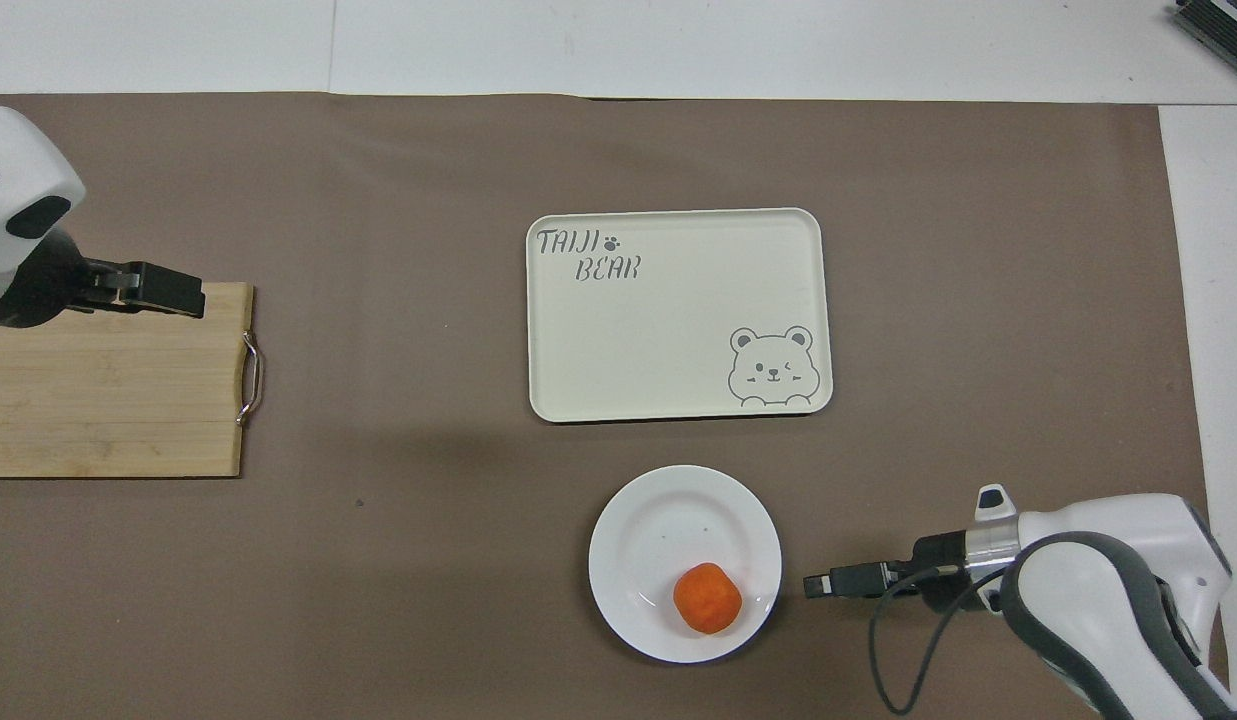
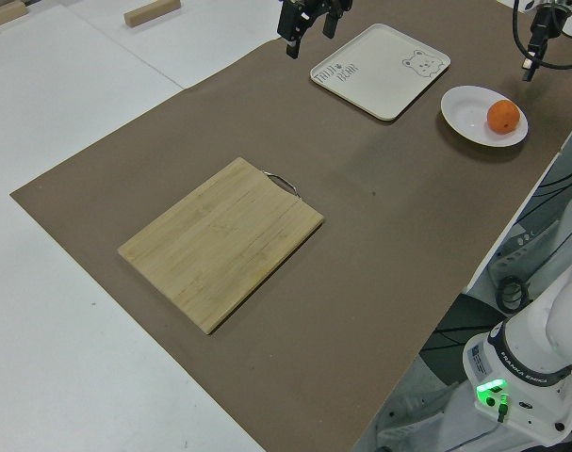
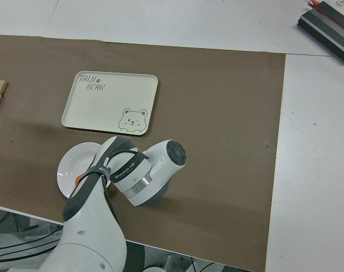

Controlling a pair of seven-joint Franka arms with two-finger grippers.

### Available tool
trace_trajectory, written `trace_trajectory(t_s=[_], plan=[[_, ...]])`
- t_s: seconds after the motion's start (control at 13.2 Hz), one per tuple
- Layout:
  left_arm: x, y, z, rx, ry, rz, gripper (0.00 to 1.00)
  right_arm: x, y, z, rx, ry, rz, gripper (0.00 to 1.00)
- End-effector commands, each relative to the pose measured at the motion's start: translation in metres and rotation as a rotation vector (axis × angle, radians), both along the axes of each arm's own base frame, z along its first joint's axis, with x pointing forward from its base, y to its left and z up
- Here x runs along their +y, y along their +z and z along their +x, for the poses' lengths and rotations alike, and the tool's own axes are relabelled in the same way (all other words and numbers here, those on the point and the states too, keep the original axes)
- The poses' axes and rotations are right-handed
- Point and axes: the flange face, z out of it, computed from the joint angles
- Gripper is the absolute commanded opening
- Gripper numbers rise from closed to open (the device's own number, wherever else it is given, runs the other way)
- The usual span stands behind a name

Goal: Place orange and plate with both arms
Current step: 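Grip the white plate rim with the right gripper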

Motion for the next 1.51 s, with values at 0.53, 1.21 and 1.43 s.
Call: trace_trajectory(t_s=[0.53, 1.21, 1.43], plan=[[0.007, 0.003, -0.017, 0.069, 0.048, 0.027, 1.00, 0.041, -0.049, -0.011, -0.019, -0.088, 0.030, 1.00], [0.013, 0.004, -0.015, 0.060, 0.025, 0.032, 1.00, 0.043, -0.048, -0.012, 0.085, -0.166, 0.026, 0.07], [0.013, 0.005, -0.015, 0.059, 0.025, 0.032, 1.00, 0.045, -0.049, -0.009, 0.085, -0.160, 0.025, 0.00]])
